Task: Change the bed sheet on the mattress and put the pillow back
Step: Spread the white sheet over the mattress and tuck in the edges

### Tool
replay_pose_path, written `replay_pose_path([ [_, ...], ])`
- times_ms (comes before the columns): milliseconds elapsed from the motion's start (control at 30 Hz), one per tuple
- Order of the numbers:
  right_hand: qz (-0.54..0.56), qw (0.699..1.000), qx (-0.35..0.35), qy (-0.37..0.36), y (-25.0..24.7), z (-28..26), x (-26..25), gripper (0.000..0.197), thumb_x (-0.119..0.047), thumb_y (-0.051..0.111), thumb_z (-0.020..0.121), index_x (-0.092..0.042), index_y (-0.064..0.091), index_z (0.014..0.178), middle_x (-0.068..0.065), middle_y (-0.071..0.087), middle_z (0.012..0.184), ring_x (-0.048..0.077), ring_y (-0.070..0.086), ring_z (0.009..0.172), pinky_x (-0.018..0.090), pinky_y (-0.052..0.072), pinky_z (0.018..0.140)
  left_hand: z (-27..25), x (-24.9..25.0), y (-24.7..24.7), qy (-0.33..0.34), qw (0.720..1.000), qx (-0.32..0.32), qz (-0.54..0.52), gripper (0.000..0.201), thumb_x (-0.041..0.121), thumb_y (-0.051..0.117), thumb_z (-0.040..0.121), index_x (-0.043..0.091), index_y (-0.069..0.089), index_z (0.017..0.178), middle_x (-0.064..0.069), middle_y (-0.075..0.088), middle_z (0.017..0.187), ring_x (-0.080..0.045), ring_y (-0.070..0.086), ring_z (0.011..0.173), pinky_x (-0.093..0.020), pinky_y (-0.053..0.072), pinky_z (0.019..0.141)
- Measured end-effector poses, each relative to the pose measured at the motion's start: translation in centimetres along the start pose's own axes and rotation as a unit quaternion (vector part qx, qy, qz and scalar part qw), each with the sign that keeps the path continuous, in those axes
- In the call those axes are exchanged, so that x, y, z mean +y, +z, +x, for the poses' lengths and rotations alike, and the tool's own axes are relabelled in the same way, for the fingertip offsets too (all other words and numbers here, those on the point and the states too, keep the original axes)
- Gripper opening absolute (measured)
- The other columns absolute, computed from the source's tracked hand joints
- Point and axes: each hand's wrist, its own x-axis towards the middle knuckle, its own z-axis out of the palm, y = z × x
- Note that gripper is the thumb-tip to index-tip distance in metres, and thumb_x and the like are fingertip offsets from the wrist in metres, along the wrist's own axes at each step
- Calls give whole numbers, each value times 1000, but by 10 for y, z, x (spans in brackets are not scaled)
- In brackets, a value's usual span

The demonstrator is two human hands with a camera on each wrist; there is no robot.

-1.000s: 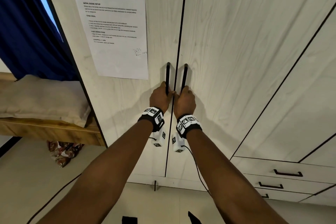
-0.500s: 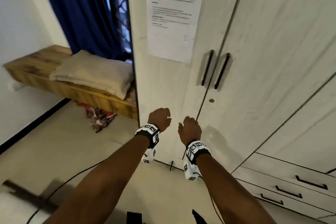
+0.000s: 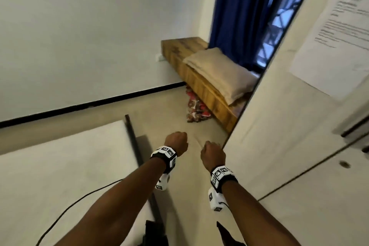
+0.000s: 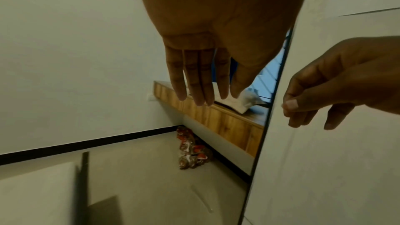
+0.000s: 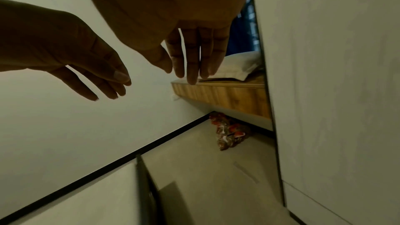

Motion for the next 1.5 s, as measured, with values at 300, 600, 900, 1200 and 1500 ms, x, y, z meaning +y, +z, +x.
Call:
replay_pose_path([
  [300, 1, 967, -109, -228, 78, -63, -134, 21, -24, 49, 96, -11, 65, 99, 10, 69, 103, 32, 62, 101, 39, 50, 79, -184, -136, 23, -263, 964, 1, -20, 24, 32, 56, 98, 17, 62, 116, -7, 66, 120, -32, 61, 112, -38, 47, 87],
  [600, -24, 874, -179, -451, 129, -180, -303, 25, -29, 45, 99, -12, 61, 107, 10, 66, 108, 32, 60, 106, 36, 46, 78, -402, -240, 22, -496, 864, 52, -67, 25, 36, 57, 98, 20, 62, 117, -4, 66, 120, -28, 61, 113, -34, 45, 86],
  [900, -32, 773, -217, -595, 177, -331, -473, 23, -29, 46, 98, -15, 62, 106, 8, 66, 106, 31, 60, 102, 34, 42, 72, -604, -328, 26, -635, 759, 94, -110, 24, 39, 57, 98, 21, 62, 114, -2, 66, 121, -26, 60, 116, -35, 45, 90],
  [1200, -33, 670, -233, -704, 199, -507, -607, 23, -31, 48, 95, -18, 66, 103, 6, 67, 102, 31, 61, 102, 36, 50, 78, -783, -384, 5, -735, 639, 180, -140, 22, 35, 58, 93, 21, 65, 108, -5, 70, 115, -30, 63, 110, -35, 49, 88],
  [1500, -30, 550, -254, -795, 210, -667, -712, 20, -29, 53, 90, -16, 68, 90, 7, 69, 97, 32, 65, 95, 34, 52, 74, -951, -399, 3, -818, 505, 246, -126, 19, 35, 59, 93, 21, 66, 103, -5, 70, 112, -31, 63, 110, -35, 47, 86],
])
